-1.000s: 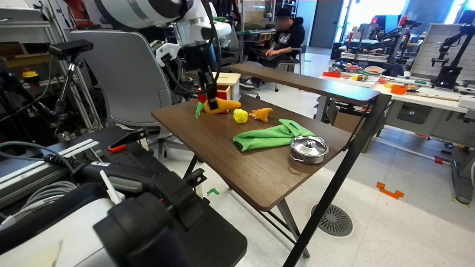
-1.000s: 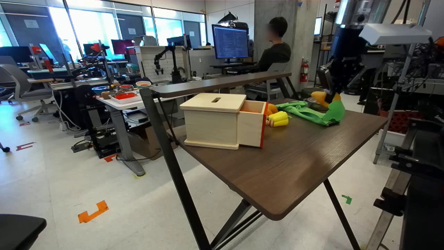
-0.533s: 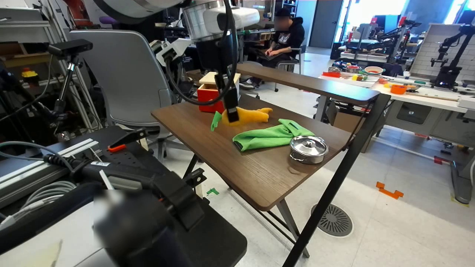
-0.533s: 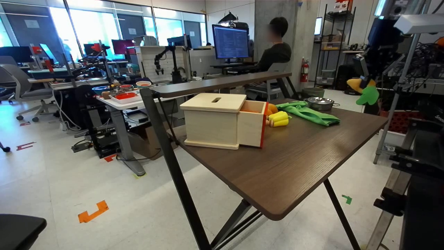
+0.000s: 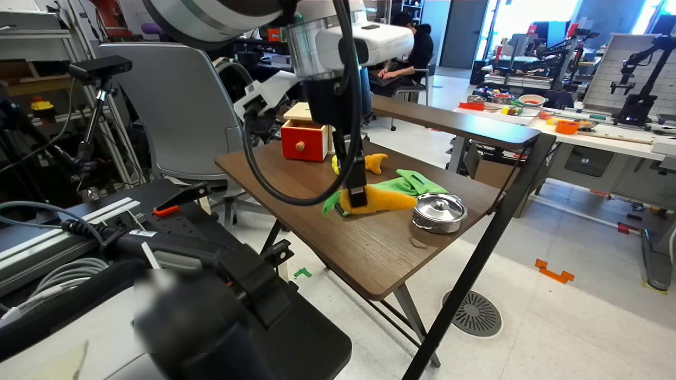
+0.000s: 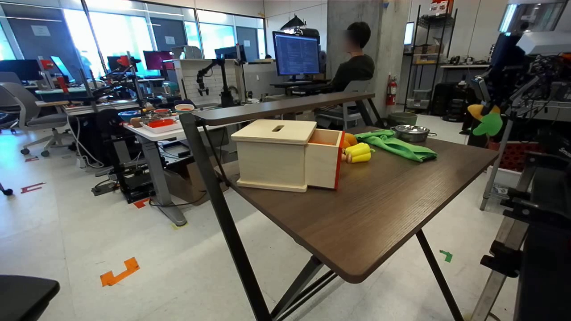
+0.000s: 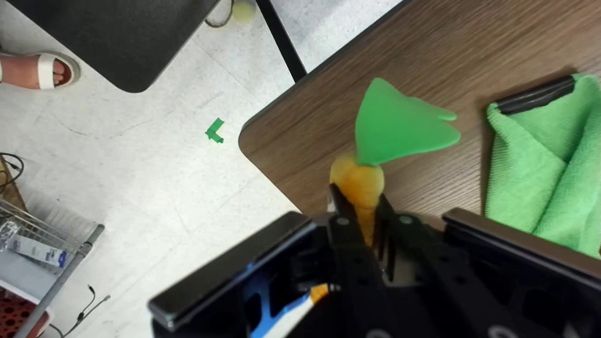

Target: Move the carrot to the right

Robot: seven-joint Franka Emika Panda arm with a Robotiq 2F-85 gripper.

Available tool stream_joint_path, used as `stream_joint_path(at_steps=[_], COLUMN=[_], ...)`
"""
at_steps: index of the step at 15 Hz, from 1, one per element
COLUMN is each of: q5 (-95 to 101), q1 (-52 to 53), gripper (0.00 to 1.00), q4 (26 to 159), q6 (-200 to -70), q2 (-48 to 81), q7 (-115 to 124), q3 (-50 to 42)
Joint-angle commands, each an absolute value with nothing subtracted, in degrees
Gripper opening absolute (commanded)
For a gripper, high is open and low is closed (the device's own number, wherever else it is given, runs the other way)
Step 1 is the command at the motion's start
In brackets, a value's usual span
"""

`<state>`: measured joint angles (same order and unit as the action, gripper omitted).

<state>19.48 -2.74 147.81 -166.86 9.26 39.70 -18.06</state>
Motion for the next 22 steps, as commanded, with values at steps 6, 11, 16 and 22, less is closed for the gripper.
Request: stream_joint_path(at_steps=[6, 11, 16, 22], q5=[5.3, -0.6, -4.1, -7.5], q1=[-2.9, -2.3, -2.1, -2.9], gripper=[0.03, 0.36, 0.66, 1.0], q4=[141.2, 137.1, 135.8, 139.8], q6=[-169.9, -168.9, -168.4, -170.8], q2=[21.4, 26.0, 26.3, 17.9], q7=[31.8, 28.6, 26.4, 24.0], q3=[-15.9, -15.2, -14.4, -11.7])
